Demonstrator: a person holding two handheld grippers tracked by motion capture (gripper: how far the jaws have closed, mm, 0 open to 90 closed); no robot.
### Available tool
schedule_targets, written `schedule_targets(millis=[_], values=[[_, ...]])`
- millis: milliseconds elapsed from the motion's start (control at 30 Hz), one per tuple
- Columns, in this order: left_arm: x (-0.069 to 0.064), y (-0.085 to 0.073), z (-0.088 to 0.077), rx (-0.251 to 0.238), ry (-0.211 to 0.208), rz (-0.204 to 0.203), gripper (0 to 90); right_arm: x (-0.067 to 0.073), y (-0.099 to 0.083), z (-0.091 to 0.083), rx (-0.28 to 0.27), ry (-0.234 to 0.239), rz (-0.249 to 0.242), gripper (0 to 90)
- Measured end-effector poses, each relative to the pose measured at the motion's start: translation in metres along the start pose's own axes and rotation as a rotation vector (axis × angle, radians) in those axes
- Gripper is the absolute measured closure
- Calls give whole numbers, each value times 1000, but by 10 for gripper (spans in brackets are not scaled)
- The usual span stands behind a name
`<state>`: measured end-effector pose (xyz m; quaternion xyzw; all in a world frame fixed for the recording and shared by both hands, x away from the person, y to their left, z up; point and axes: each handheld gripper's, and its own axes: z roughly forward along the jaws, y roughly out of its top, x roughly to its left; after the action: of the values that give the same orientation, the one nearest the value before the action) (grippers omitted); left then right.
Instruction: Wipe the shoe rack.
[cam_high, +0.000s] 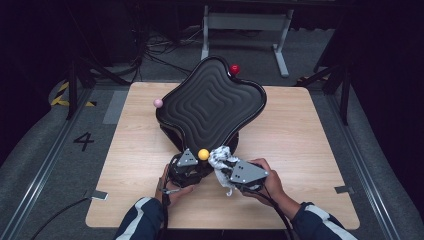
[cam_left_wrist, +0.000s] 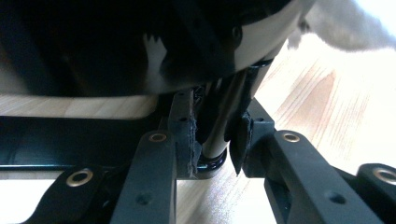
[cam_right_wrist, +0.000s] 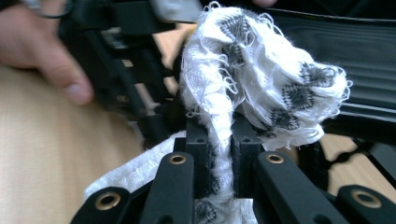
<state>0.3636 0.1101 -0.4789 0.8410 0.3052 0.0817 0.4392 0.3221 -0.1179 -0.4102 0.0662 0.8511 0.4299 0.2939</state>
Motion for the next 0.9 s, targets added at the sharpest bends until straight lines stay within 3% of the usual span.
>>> schedule_targets(millis=[133,200,267,367,667,800,900], values=[[0,0,0,0,-6,-6,718,-1,-1,3,-2,-10,2,818],[0,-1,0,-6,-13,-14,716,-10,-4,-4,-19,-59,17,819],[0,-1,0,-6,-14,-13,716,-26,-8,-14,-36,-115,69,819],[1,-1,0,-4,-18,-18,716,-49,-15,-23,-43,-159,153,819],[1,-1,-1,-3,-13,-7,718,-76,-27,-29,-28,-245,184,819],[3,-2,-3,5,-23,17,722,-89,-31,-34,-29,-289,214,819],[3,-3,-4,3,-22,13,722,-100,-33,-41,-40,-325,238,818]])
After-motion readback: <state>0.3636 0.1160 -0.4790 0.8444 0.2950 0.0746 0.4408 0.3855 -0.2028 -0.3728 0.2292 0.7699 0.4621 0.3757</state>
